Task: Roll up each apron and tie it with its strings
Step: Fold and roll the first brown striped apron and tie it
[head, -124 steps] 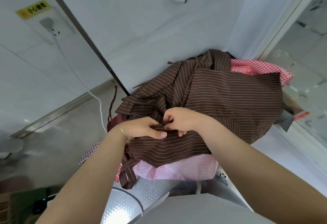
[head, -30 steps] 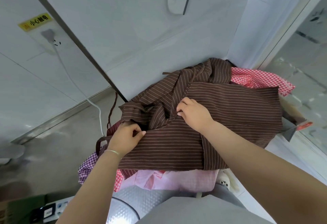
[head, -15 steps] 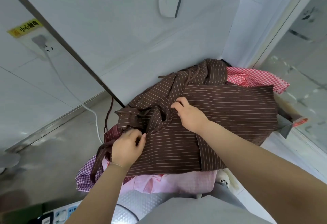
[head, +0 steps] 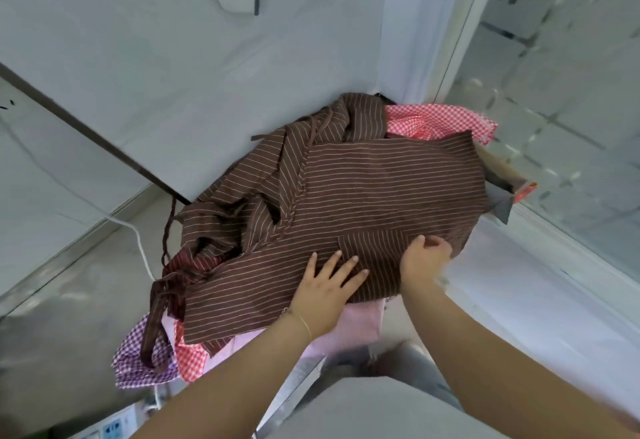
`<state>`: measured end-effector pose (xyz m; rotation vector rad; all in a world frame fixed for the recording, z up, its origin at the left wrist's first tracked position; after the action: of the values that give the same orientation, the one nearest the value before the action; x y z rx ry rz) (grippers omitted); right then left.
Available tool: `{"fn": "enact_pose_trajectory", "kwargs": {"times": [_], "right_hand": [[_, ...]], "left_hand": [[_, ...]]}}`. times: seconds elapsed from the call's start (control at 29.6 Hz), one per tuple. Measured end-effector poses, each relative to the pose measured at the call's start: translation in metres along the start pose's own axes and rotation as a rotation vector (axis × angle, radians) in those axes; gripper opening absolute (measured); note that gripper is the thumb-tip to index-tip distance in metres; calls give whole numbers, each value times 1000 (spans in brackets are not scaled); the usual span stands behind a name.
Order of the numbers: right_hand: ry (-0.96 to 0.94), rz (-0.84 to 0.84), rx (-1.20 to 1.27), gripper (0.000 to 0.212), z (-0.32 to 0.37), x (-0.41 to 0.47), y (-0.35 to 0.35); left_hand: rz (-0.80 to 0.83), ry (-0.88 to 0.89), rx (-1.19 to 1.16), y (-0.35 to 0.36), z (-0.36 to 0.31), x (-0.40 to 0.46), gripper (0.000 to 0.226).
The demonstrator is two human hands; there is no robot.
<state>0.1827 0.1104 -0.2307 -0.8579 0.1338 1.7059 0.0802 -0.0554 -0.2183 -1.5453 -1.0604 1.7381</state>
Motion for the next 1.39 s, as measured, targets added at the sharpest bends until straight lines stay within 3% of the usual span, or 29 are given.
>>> {"fn": "enact_pose_trajectory", "kwargs": {"times": [0.07, 0.17, 0.27, 0.37, 0.47, 0.61, 0.71, 0.84, 0.98, 1.05, 1.12, 1.22, 1.28, 1.35, 1.39], "right_hand": [[380, 129, 102, 41, -34, 8, -13], [695, 407, 548, 45, -59, -7, -5], [675, 550, 807, 61, -69, -14, 1], [572, 518, 982, 49, -69, 1, -13], [527, 508, 1133, 37, -61, 14, -35], [486, 500, 1179, 24, -51, 24, -58], [419, 442, 1105, 7, -44, 40, -76], [334, 155, 729, 5, -32, 59, -100], [117, 9, 586, 35, 1, 68, -114], [28, -15, 520, 39, 19, 74, -116], [-66, 14, 467, 45, 40, 80, -116], [-157, 111, 405, 73, 76, 81, -109], [-224, 166, 237, 87, 95, 83, -105], [-306, 215, -66, 79, 106, 91, -96], [-338, 249, -207, 65, 112, 97, -89]], "left_hand": [[65, -55, -16, 0, -2, 2, 73], [132, -124, -52, -1, -4, 2, 63], [159, -169, -135, -3, -7, -1, 57], [195, -215, -162, -13, -8, -6, 57], [222, -288, -195, -18, -7, -12, 71], [246, -404, -221, -13, 1, -22, 78], [269, -503, -270, -19, 8, -28, 62], [454, -560, -288, -37, 16, -29, 40], [737, -422, -345, -57, 27, -37, 41], [782, -393, -401, -71, 40, -43, 41], [701, -414, -477, -81, 60, -47, 32], [331, -547, -615, -91, 100, -46, 10], [149, -626, -658, -96, 119, -44, 12], [56, -674, -640, -98, 131, -41, 17], [26, -694, -608, -99, 136, -39, 19]]}}
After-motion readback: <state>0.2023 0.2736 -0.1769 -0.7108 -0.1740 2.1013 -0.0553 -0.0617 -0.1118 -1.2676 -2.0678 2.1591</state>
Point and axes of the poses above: each hand's wrist, its own x-axis towards the middle knuckle, its own y-axis out of the palm, z = x × y, the point moved 4 cm from there along x, towards the middle knuckle, and after that the axes turned 14 degrees about z, right-handed, at the moved point
